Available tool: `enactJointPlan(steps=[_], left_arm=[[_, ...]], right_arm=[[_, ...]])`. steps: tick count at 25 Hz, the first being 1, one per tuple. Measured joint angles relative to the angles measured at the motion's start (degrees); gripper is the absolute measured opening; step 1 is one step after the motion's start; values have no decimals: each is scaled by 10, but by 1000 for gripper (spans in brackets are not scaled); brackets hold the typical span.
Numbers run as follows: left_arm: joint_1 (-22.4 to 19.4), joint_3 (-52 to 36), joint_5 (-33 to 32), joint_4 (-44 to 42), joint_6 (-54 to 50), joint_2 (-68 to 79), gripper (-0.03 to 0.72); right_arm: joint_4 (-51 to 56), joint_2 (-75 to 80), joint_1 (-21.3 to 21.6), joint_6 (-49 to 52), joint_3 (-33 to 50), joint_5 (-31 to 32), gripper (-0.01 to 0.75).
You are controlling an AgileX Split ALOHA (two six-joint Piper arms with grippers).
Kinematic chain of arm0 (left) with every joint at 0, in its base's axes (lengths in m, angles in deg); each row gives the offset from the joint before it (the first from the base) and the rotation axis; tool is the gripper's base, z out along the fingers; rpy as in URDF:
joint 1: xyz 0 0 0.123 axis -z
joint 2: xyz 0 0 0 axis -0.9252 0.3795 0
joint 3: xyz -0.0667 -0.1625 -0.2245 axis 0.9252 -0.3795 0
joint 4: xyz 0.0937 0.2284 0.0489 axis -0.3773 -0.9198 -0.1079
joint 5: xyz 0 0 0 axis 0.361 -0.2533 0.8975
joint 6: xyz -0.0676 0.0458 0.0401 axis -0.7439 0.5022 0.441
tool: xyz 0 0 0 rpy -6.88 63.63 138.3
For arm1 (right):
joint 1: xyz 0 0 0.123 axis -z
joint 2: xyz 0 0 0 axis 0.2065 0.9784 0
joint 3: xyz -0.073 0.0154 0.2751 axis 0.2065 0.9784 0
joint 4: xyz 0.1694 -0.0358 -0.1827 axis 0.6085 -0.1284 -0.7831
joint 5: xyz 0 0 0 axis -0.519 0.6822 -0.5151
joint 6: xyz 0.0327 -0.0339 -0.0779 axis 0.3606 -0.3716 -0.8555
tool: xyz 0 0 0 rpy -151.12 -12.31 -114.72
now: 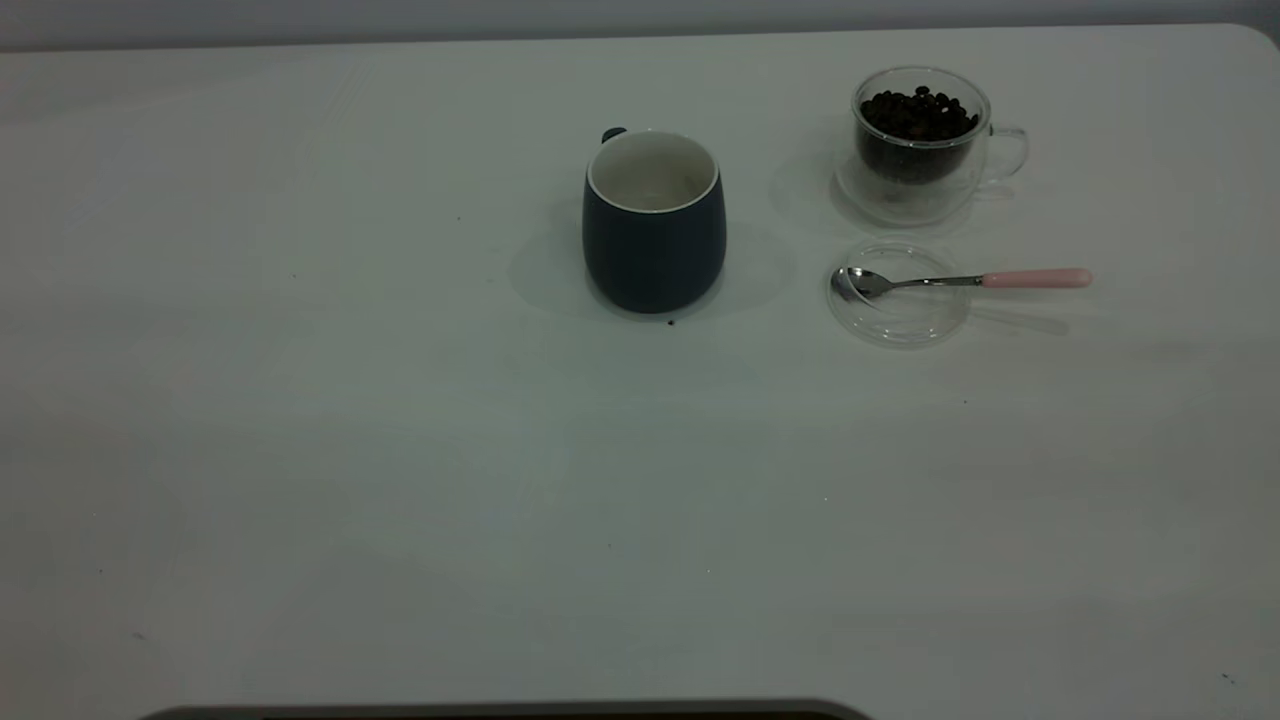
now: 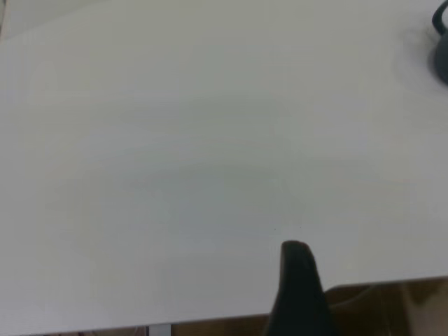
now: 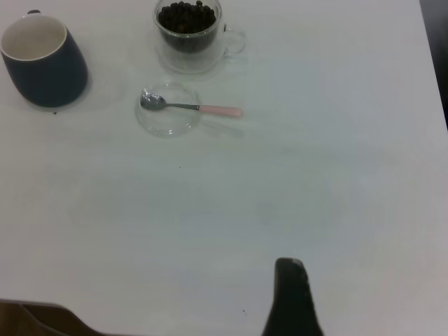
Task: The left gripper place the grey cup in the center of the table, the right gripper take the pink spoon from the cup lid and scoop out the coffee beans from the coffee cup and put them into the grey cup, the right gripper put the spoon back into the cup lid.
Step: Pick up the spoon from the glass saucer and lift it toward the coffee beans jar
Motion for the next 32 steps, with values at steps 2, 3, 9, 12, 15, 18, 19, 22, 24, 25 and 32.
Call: enactJointPlan(steps=[2,3,9,12,15,18,19,22,24,25,32], left_arm=[[-34,-16,0,15,24,-22,586],[-47,-26,0,23,32,-33,586],[-111,-94,5,70,67,-85,586],[-119,-111,13,79,86,-101,586],[-123,-111,16,84,93,-114,586],[-123,-111,17,85,93,-116,586],[-123,-111,17,85,93,-116,586],[-123,-111,17,85,93,-116,586],[-123,-111,17,85,93,-116,586],[-123,-111,17,85,93,-116,586],[-123,-111,17,85,93,-116,586]], right_arm=[[0,0,0,0,0,0,591],[0,0,0,0,0,0,591],[0,0,0,0,0,0,591],[0,0,0,0,0,0,591],[0,0,0,0,0,0,591],[0,0,0,0,0,0,591],[0,0,0,0,0,0,591],[0,0,0,0,0,0,591],[0,0,0,0,0,0,591],[0,0,0,0,0,0,591],[0,0,0,0,0,0,591]])
